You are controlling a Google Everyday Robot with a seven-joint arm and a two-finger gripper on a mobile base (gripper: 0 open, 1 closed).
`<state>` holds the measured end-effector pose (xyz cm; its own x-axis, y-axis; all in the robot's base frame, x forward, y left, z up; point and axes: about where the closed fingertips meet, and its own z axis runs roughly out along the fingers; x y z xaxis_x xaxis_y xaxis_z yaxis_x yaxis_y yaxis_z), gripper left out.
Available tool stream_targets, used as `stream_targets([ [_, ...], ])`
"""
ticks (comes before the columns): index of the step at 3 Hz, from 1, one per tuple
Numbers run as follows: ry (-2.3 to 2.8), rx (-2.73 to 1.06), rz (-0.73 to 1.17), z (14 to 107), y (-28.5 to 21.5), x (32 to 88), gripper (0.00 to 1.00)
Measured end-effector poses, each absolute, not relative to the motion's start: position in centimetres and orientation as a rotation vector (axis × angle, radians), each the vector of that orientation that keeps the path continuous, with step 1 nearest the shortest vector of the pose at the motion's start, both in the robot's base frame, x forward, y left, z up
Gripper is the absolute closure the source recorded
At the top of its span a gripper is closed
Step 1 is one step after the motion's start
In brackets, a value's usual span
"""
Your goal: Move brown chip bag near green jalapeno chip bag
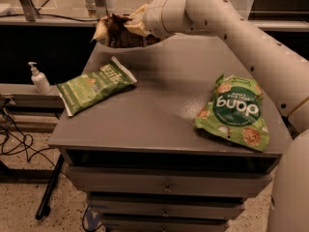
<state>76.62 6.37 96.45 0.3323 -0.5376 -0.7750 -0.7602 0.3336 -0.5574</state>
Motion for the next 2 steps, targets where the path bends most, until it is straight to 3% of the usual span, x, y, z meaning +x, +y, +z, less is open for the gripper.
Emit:
stream_targets([
  [2, 1.328, -1.333, 0.23, 96.21, 6.89, 76.56, 0.13],
])
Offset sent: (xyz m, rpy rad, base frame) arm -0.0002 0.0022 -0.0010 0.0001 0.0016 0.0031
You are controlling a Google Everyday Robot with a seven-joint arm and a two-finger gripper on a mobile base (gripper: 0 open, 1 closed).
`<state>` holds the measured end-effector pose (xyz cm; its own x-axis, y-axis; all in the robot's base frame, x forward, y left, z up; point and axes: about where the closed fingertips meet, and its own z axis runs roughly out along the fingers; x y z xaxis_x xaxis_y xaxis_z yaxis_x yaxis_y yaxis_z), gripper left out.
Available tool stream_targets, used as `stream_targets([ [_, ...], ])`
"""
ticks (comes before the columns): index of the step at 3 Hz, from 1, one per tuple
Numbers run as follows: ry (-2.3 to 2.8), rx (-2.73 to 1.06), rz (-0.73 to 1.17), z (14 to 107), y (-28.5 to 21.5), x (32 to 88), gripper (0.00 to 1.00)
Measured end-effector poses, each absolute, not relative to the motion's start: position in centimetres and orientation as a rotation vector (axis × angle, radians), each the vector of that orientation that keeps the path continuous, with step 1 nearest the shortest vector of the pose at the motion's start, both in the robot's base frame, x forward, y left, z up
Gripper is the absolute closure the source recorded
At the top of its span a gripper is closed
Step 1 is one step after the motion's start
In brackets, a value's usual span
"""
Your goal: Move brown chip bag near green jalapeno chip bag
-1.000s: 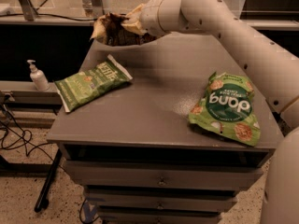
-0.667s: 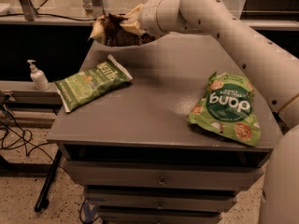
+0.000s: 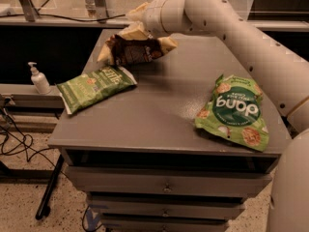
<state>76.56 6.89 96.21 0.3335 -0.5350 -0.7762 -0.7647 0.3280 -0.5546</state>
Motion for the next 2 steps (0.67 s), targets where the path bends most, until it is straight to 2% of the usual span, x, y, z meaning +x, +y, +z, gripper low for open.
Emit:
stream_targets([
  [1, 1.327, -1.336, 0.234, 96.1, 7.16, 76.53, 0.0],
  [2, 1.333, -1.347, 0.239, 96.41, 7.05, 76.3, 0.0],
])
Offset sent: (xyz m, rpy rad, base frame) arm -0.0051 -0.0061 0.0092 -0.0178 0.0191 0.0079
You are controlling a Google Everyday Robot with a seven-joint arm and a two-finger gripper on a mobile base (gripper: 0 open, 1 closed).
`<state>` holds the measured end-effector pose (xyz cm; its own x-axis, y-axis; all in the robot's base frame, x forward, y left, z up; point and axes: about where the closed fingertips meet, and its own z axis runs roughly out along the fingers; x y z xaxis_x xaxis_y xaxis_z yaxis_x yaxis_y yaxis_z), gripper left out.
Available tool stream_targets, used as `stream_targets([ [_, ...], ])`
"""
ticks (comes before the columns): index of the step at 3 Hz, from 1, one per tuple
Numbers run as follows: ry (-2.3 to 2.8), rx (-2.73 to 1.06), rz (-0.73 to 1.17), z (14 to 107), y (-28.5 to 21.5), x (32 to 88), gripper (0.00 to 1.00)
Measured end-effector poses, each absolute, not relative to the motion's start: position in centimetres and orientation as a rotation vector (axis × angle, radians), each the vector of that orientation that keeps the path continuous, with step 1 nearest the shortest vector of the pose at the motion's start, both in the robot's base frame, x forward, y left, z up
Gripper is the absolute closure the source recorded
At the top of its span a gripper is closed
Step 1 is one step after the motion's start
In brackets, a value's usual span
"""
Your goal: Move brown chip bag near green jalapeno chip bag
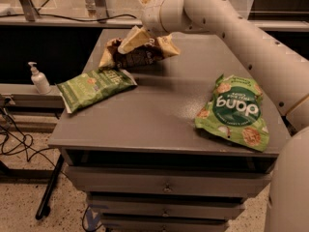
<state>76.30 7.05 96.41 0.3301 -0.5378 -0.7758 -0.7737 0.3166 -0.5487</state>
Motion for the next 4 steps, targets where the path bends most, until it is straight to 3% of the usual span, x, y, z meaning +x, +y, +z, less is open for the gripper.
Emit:
stream_targets([
  [2, 1.421, -1.36, 0.149, 103.9, -0.3, 70.3, 0.0],
  [3, 1.414, -1.363, -0.026, 110.9, -4.9, 66.9, 0.0],
  [4, 1.414, -1.363, -0.025, 110.9, -4.8, 66.9, 0.0],
])
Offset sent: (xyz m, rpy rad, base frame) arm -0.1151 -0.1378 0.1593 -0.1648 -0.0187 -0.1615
